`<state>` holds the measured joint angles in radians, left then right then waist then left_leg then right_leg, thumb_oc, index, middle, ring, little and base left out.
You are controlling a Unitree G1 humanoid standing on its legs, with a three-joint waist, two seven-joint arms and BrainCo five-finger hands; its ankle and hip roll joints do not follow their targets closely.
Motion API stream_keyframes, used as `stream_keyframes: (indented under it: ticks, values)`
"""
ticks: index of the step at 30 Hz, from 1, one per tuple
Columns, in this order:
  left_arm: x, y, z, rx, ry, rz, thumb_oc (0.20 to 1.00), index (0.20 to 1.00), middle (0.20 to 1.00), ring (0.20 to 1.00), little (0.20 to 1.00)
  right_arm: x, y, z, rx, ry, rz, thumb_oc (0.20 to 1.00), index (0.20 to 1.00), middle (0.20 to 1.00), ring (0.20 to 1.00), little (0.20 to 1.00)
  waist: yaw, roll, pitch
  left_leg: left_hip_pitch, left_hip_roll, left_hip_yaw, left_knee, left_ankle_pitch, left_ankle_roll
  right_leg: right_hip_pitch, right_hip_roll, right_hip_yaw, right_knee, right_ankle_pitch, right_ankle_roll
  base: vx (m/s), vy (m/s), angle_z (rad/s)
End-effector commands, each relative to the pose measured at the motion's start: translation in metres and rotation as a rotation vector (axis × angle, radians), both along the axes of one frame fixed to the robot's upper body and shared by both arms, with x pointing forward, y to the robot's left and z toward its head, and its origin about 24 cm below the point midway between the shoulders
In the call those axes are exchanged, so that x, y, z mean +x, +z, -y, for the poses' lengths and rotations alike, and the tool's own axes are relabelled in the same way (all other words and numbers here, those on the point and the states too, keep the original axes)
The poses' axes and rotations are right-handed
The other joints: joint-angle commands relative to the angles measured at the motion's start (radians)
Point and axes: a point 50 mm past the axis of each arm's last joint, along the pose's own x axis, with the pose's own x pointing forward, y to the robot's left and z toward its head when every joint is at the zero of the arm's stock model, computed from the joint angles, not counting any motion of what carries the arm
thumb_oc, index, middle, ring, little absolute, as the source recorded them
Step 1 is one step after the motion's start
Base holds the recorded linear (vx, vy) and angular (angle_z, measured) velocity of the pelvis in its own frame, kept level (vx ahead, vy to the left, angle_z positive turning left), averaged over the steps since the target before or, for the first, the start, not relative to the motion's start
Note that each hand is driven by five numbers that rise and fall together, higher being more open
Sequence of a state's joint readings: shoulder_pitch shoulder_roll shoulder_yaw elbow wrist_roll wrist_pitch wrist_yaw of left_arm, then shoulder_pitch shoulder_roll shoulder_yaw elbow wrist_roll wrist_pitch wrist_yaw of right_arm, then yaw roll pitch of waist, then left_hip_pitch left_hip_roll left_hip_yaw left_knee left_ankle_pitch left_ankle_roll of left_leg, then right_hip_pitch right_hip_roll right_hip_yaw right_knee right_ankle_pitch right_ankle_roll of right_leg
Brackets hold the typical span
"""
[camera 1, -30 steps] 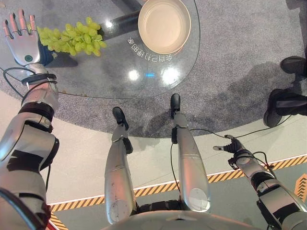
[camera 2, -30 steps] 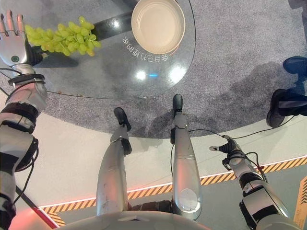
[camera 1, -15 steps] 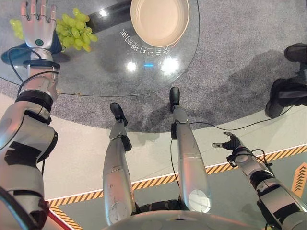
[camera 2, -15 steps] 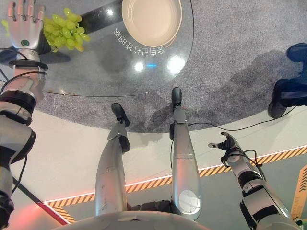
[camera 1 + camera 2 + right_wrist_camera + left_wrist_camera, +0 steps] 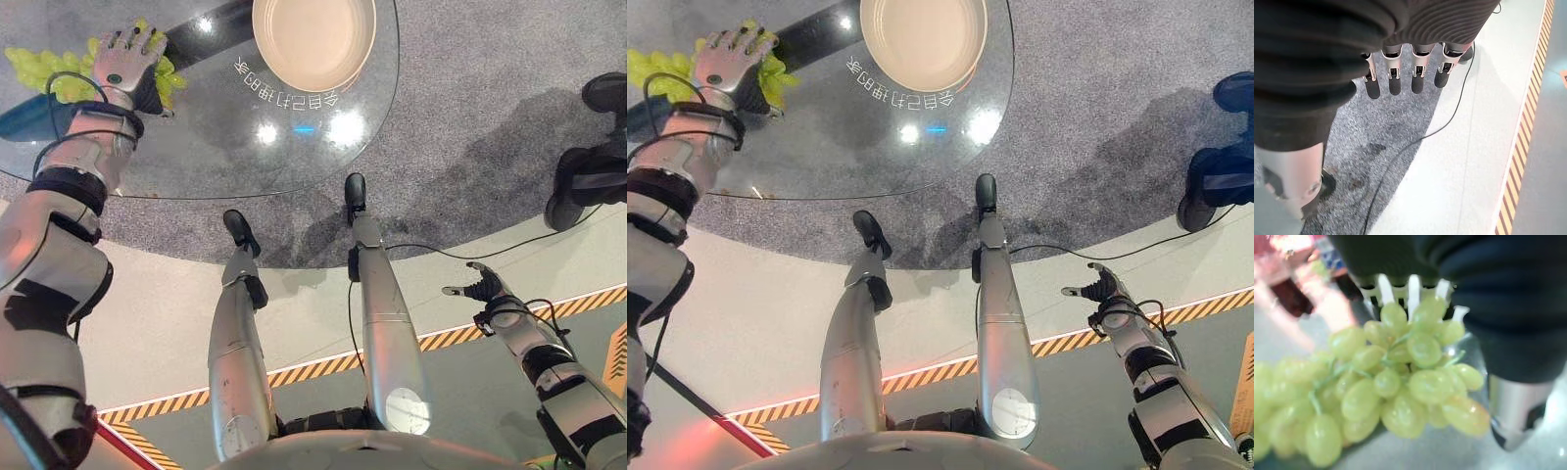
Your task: Pick up fruits into the plate
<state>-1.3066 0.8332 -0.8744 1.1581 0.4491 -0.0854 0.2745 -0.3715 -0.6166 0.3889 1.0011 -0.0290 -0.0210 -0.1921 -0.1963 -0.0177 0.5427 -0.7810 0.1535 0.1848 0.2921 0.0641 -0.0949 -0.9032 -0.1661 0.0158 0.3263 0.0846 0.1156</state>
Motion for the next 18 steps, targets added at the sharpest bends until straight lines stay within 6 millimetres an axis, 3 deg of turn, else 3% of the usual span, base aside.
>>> stream_keyframes:
  ticks: [1, 9, 14, 18]
  values:
    - [-0.015, -0.025, -0.045, -0.206, 0.192, -0.139, 1.000, 1.000, 1.000, 1.000, 1.000, -0.032, -0.006, 0.028, -0.045, -0.066, -0.050, 1.000, 1.000, 1.000, 1.000, 1.000, -0.026, 0.004, -0.023, -0.067, -0.100, -0.008, 0.118, -0.133, 0.031, 0.016, 0.083, -0.059, 0.054, -0.107, -0.030, 0.00, 0.000, 0.00]
    - [-0.022, -0.027, -0.062, -0.377, 0.283, -0.032, 1.000, 1.000, 1.000, 1.000, 1.000, -0.030, -0.007, 0.019, 0.005, -0.073, -0.008, 1.000, 1.000, 1.000, 1.000, 1.000, -0.025, -0.027, -0.023, -0.073, -0.090, -0.015, 0.113, -0.130, 0.027, 0.020, 0.090, -0.064, 0.042, -0.104, -0.030, 0.00, -0.037, 0.01]
    - [-0.028, -0.022, -0.072, -0.327, 0.360, 0.041, 1.000, 1.000, 1.000, 1.000, 1.000, -0.031, -0.010, 0.016, 0.025, -0.084, 0.000, 1.000, 1.000, 1.000, 1.000, 1.000, -0.024, -0.051, -0.023, -0.082, -0.082, -0.024, 0.113, -0.131, 0.024, 0.020, 0.097, -0.071, 0.036, -0.102, -0.032, 0.00, -0.071, 0.05]
    - [-0.029, -0.023, -0.075, -0.133, 0.404, -0.025, 1.000, 1.000, 1.000, 1.000, 1.000, -0.030, -0.011, 0.014, 0.036, -0.095, 0.015, 1.000, 1.000, 1.000, 1.000, 1.000, -0.023, -0.066, -0.023, -0.094, -0.077, -0.030, 0.114, -0.131, 0.022, 0.014, 0.101, -0.073, 0.030, -0.093, -0.032, 0.00, -0.055, 0.04]
